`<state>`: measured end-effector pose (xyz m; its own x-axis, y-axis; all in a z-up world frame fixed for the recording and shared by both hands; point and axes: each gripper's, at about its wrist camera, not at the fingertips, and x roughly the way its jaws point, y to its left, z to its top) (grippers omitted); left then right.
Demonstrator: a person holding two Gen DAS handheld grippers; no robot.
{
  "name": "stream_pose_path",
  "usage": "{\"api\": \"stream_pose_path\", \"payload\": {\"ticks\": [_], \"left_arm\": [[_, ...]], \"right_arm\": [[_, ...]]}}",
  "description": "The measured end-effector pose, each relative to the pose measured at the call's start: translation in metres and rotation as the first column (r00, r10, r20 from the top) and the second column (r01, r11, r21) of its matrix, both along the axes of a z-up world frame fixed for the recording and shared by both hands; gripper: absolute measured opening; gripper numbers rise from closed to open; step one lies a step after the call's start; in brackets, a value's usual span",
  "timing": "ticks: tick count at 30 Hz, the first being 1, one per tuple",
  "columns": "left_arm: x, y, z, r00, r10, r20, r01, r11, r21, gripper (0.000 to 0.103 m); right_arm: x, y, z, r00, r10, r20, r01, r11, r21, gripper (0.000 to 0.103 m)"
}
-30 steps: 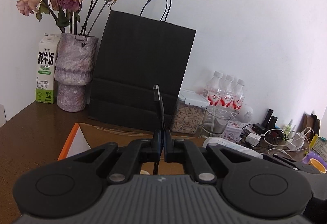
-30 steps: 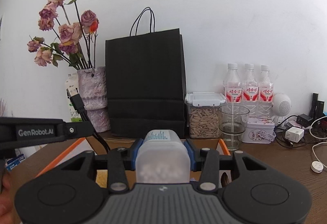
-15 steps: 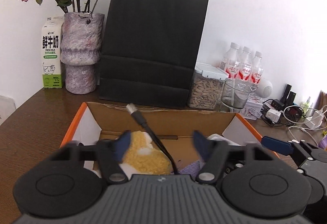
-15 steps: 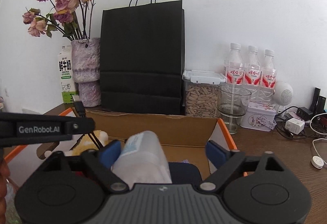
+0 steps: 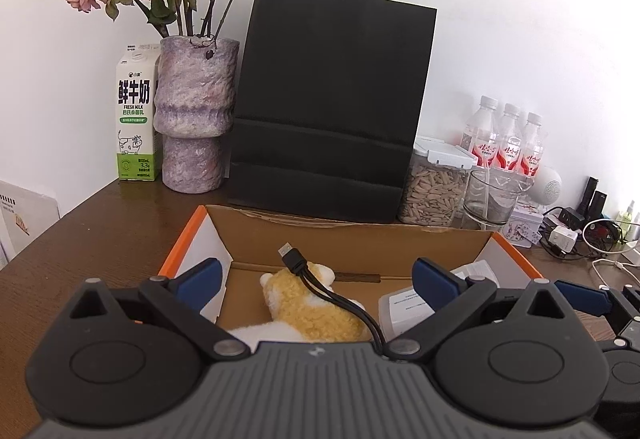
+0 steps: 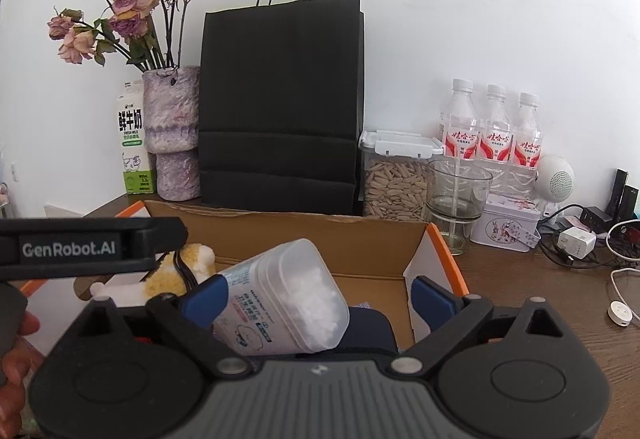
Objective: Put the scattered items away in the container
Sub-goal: 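Open both tools to drop the cable and jug into the box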
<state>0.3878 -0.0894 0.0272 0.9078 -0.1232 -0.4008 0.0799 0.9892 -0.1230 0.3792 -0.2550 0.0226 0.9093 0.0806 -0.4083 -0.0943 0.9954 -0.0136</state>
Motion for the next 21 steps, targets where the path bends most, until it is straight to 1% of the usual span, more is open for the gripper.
{"api": "stream_pose_path", "payload": {"ticks": [3,8,17,21], "left_arm": [[-0.007,-0.001,-0.001,1.0,0.0,0.027,0.0,1.0,0.005,0.103],[-0.022,0.001,-0.005,0.998,-0.01,0.063,0.011,1.0,-0.011,0.103],[-0.058,0.012,-0.014,0.991,-0.002,0.133,0.004,1.0,-0.018,0.103],[-0.07,0.016,-0.018,0.992,0.007,0.129,-0.006,1.0,-0.006,0.103]], "right_arm": [[-0.006,0.0,0.001,1.0,-0.003,0.012,0.003,1.0,-0.004,0.103],[-0.016,-0.001,-0.001,1.0,-0.009,0.018,0.009,1.0,-0.003,0.103],[-0.044,0.001,-0.008,0.999,-0.016,0.032,0.018,0.999,-0.036,0.103],[-0.062,0.002,-0.012,0.998,-0.03,0.053,0.034,0.997,-0.066,0.103]]}}
